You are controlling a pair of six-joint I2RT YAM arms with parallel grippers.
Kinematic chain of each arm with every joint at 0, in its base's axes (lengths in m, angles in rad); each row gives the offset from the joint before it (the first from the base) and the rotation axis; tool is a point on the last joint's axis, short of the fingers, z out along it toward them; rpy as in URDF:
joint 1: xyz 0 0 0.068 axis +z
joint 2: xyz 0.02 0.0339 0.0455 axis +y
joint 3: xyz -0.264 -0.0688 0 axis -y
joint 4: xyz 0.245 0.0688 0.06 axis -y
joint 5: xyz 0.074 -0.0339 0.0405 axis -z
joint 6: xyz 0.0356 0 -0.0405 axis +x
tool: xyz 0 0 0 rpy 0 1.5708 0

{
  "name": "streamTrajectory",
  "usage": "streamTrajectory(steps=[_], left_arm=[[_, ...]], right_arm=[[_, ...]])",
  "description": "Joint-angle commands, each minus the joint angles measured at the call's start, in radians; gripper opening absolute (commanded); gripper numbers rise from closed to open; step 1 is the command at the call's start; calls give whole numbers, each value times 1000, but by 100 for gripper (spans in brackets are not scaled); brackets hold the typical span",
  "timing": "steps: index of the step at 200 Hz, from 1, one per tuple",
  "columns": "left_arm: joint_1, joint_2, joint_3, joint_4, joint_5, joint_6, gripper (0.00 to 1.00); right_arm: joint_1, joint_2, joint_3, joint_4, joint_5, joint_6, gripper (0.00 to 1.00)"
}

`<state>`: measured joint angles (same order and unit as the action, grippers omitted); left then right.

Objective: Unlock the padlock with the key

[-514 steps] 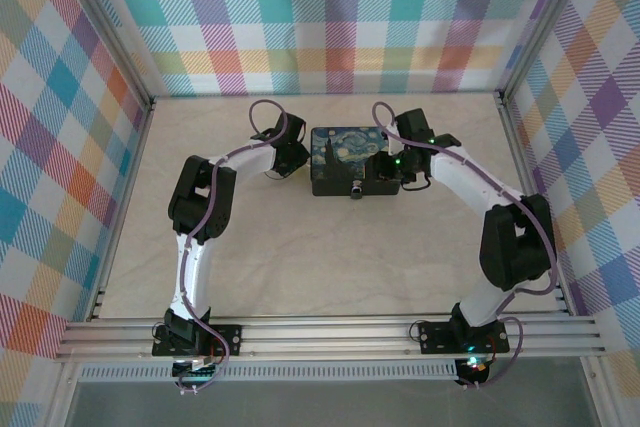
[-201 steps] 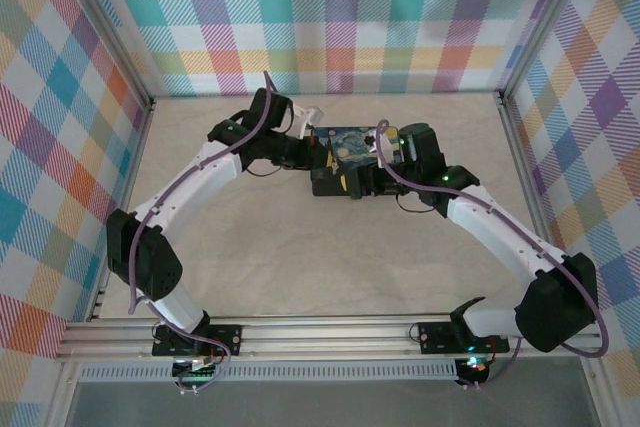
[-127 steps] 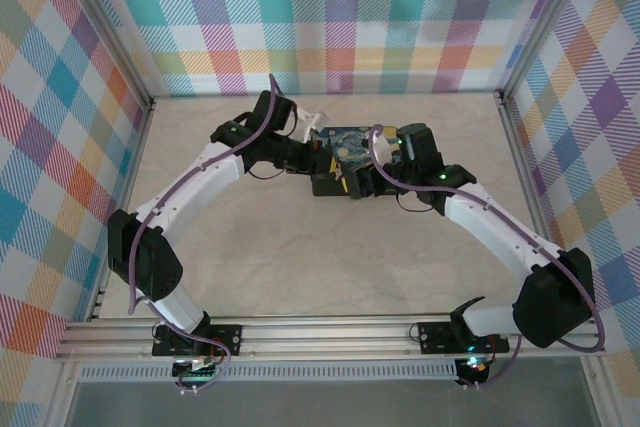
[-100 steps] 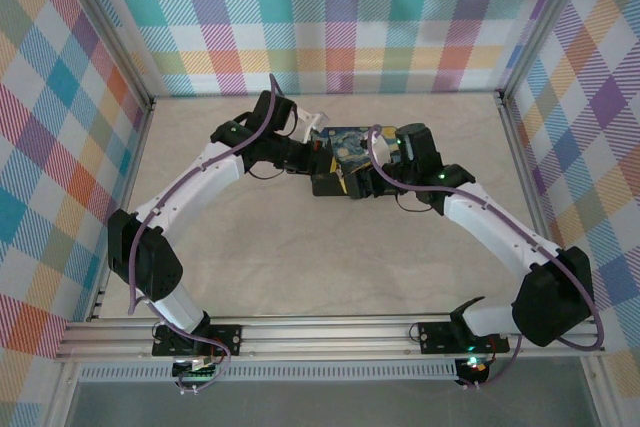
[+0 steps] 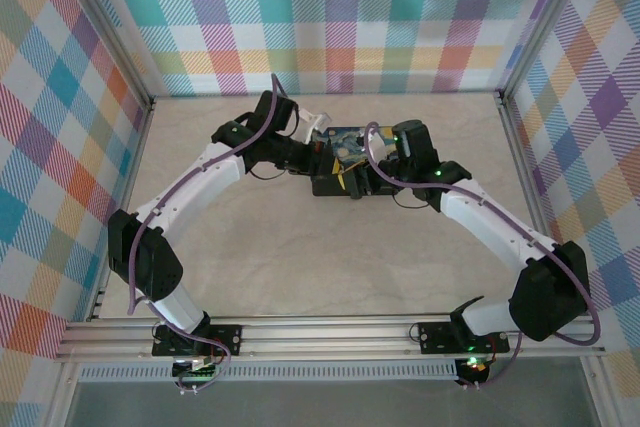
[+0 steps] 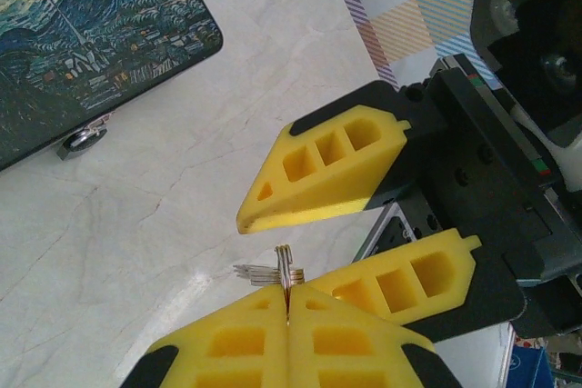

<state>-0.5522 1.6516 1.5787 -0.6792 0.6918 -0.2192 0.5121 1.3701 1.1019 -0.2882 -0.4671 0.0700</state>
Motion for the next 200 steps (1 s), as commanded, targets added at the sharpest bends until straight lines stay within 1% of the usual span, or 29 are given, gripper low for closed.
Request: streamTrajectory(steps=[1, 9, 26, 36, 57, 76, 95, 101, 108, 120, 131, 144, 166, 180, 200], left_arm=[[-7, -8, 27, -7, 37, 11, 0], [-7, -7, 27, -3, 43, 9, 0], [-6, -2, 22, 8, 57, 4, 0], [-7, 3, 21, 10, 60, 3, 0], [-6, 16, 21, 18, 67, -2, 0], [-6, 31, 21, 24, 65, -7, 0], [-6, 43, 28, 26, 53, -14, 0], [-5, 49, 29, 28, 47, -19, 9], [-3, 52, 29, 34, 40, -27, 22], [0, 53, 26, 43, 30, -37, 38], [3, 48, 19, 52, 21, -50, 49], [10, 39, 5, 68, 10, -66, 58], [32, 11, -46, 109, -21, -120, 65], [52, -10, -108, 168, -44, -197, 65], [63, -39, -216, 288, -35, -290, 64]], right_arm=[[8, 8, 34, 13, -35, -6, 33], [8, 6, 30, 17, -44, -6, 32], [9, 1, 26, 24, -61, -4, 22], [8, 0, 24, 20, -70, -1, 17], [8, -9, 13, 32, -93, 11, 15], [8, -17, 2, 32, -111, 23, 11], [8, -20, -10, 22, -110, 49, 10], [8, -20, -14, 19, -108, 61, 10], [8, -19, -20, 11, -103, 74, 10], [7, -12, -27, -3, -98, 100, 10], [4, -2, -37, -7, -97, 134, 9], [-1, 6, -52, -2, -98, 176, 8], [-16, 11, -81, 36, -111, 259, 8], [-27, 13, -91, 58, -118, 323, 8], [-37, 29, -95, 82, -130, 413, 8]])
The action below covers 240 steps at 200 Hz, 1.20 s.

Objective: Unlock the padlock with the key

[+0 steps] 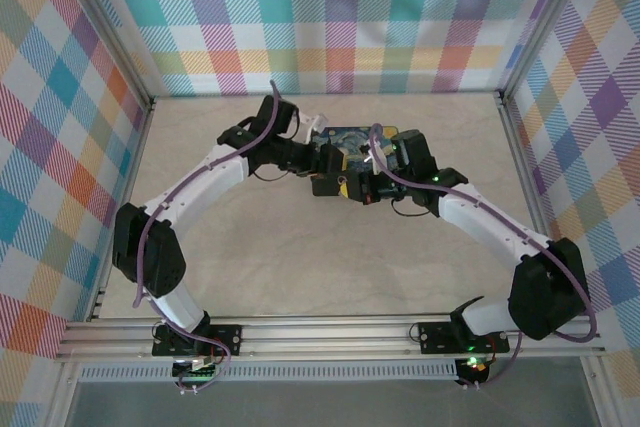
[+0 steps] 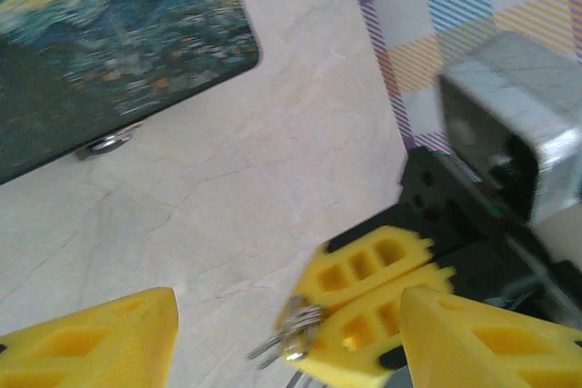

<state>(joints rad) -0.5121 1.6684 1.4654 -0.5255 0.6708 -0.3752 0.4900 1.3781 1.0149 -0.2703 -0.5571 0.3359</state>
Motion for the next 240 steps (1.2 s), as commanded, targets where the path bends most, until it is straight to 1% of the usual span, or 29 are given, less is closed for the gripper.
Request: streamTrajectory(steps=[1, 6, 18, 23, 34, 53, 72, 94, 157, 187, 240], left_arm=[[23, -57, -108, 141, -13, -138, 64], [23, -61, -130, 168, -6, -155, 63], [23, -72, -185, 238, 20, -197, 57], [23, -76, -206, 293, 33, -212, 53], [23, -87, -240, 336, 49, -225, 45], [20, -101, -293, 412, 89, -258, 35], [11, -103, -331, 481, 117, -297, 29], [1, -96, -339, 486, 122, -296, 24], [-3, -102, -343, 483, 137, -290, 24], [-3, -113, -338, 420, 106, -245, 30], [-1, -119, -354, 454, 114, -269, 28]], right_arm=[[-14, 22, -8, 63, -40, 152, 8], [-15, 29, -3, 62, -39, 169, 8], [-16, 43, 0, 72, -43, 213, 8], [-16, 49, 0, 76, -45, 227, 8], [-16, 57, 2, 87, -50, 258, 8], [-16, 60, -4, 111, -41, 302, 8], [-16, 68, -7, 145, -51, 336, 8], [-17, 76, -8, 173, -56, 365, 8], [-30, 109, -16, 241, -79, 442, 8], [-39, 112, -22, 276, -98, 470, 8], [-43, 137, -39, 355, -130, 539, 8]])
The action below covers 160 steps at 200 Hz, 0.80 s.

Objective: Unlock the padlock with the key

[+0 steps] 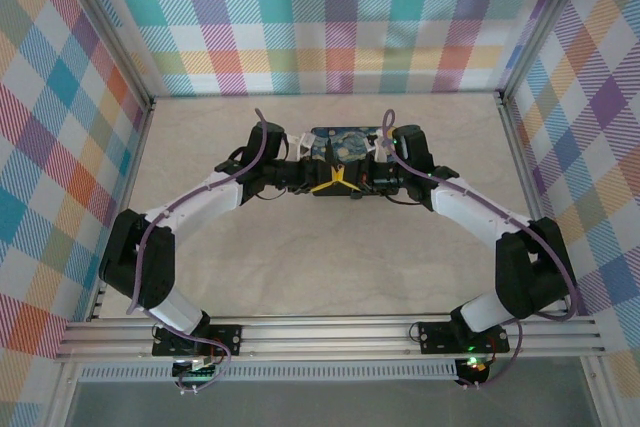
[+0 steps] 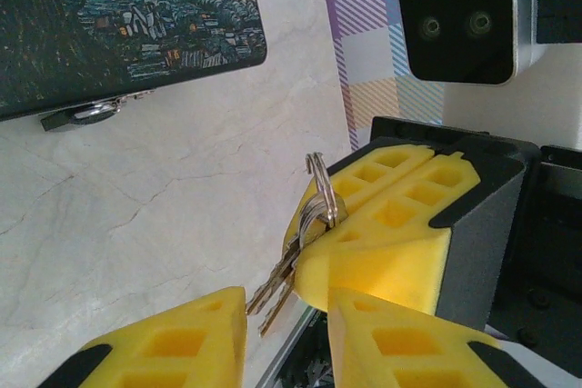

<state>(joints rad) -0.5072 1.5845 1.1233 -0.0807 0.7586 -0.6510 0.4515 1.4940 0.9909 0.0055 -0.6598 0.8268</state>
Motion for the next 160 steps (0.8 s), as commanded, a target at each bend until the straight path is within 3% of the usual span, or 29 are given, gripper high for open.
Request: streamTrajectory(steps=[1, 76, 160], left_arm=[[-6, -37, -12, 10, 26, 6, 28], [4, -42, -19, 40, 28, -18, 23], [6, -43, -10, 12, 16, 9, 5]], right_arm=[[-5, 21, -16, 82, -28, 49, 8], [-14, 41, -38, 185, -68, 125, 8], [-14, 30, -38, 107, -67, 70, 12]])
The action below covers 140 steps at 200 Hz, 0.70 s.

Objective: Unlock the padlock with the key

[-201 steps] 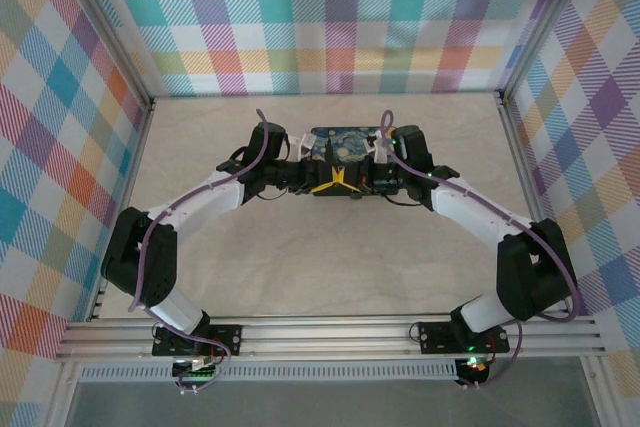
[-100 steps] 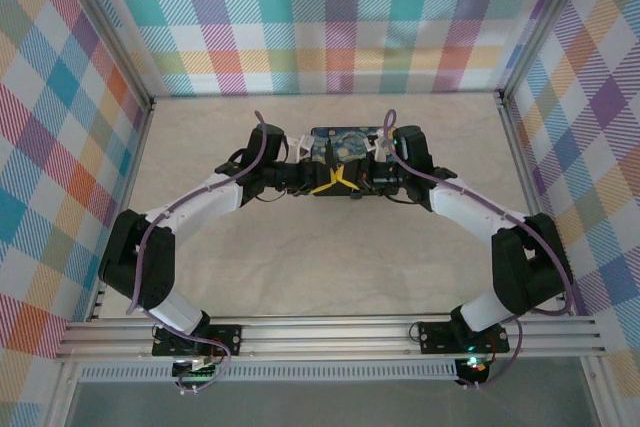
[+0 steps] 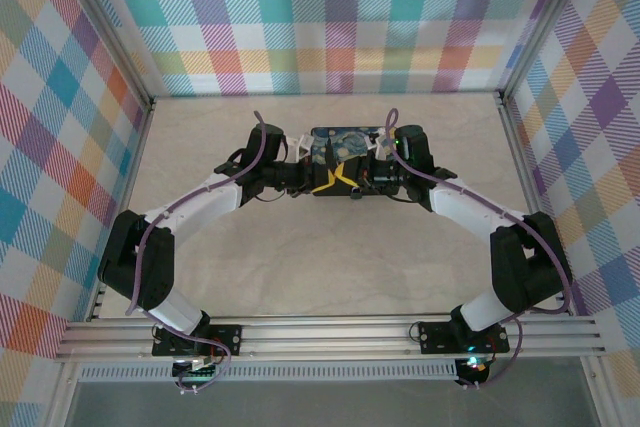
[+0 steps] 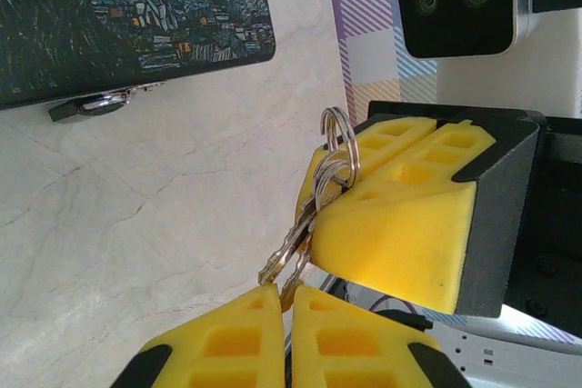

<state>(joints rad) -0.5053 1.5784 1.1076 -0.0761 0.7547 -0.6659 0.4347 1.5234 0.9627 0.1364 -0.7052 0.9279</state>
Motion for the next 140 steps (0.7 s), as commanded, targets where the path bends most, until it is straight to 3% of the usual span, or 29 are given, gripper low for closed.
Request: streamTrajectory(steps=[1, 21, 69, 108, 140], left_arm=[[4, -37, 7, 6, 20, 26, 5], [7, -38, 23, -50, 14, 74, 1], [13, -45, 36, -140, 25, 147, 0], [13, -42, 28, -137, 38, 150, 0], [10, -27, 49, -191, 63, 201, 0]], right_arm=[[2, 2, -9, -25, -22, -33, 12], [2, 0, -9, -66, -10, -62, 16], [-41, -27, -32, -126, 22, -125, 34], [-59, -29, -8, -195, 30, -201, 40], [-60, -82, 6, -253, 10, -377, 43]])
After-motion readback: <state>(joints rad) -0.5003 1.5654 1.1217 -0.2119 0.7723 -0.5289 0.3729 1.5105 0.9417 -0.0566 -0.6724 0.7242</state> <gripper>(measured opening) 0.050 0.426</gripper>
